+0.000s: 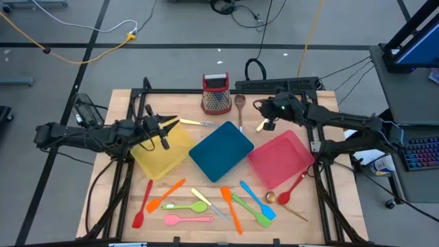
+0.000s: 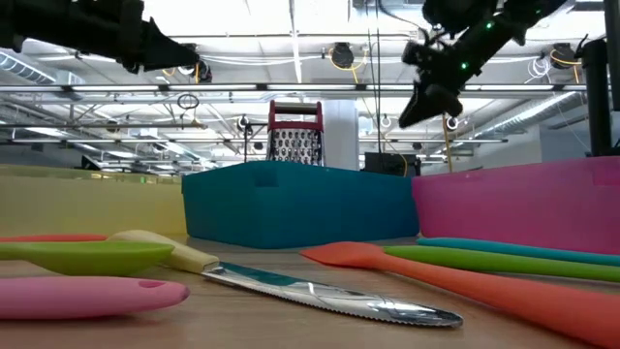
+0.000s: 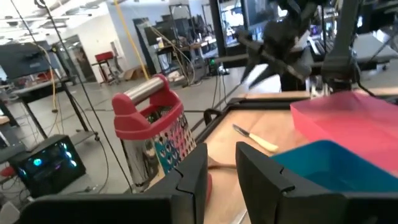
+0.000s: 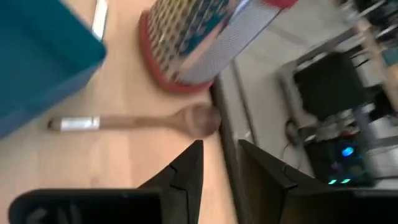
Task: Pick & Place Kitchen Items
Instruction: Put the yellow table knife into the red bin
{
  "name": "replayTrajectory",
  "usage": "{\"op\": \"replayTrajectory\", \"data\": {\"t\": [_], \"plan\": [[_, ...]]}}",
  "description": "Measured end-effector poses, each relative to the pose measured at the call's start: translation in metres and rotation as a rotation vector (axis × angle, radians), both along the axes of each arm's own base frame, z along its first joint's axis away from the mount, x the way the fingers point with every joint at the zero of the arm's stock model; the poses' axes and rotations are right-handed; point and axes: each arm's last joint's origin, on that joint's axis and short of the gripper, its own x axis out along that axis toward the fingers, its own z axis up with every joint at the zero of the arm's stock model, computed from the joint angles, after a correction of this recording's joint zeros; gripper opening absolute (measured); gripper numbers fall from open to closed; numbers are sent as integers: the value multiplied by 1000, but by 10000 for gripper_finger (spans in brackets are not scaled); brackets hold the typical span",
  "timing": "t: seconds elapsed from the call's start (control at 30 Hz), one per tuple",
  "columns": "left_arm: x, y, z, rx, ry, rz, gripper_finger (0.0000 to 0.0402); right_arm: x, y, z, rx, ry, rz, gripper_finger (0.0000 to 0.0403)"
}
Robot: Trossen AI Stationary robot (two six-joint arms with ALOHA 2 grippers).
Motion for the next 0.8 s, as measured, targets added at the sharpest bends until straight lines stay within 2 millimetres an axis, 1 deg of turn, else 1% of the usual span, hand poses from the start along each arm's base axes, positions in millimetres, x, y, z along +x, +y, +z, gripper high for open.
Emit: {"op": "replayTrajectory", "data": {"t": [0.17,0.33,0.5,0.57,0.8], "plan": [[0,2,3,-14,-37,-47,88,1,-21,-15,16,80,-51,102],[1,3,2,-38,-33,-54,88,0,-36,-36,78,188,-101,111],[1,3,0,-37,-15,-54,88,3,-46,-54,159,244,-11,108],[1,3,-1,-40,-8,-54,88,5,-49,-62,165,285,16,106],[1,3,-4,-46,25,-53,88,9,-52,-90,200,442,86,105]]}}
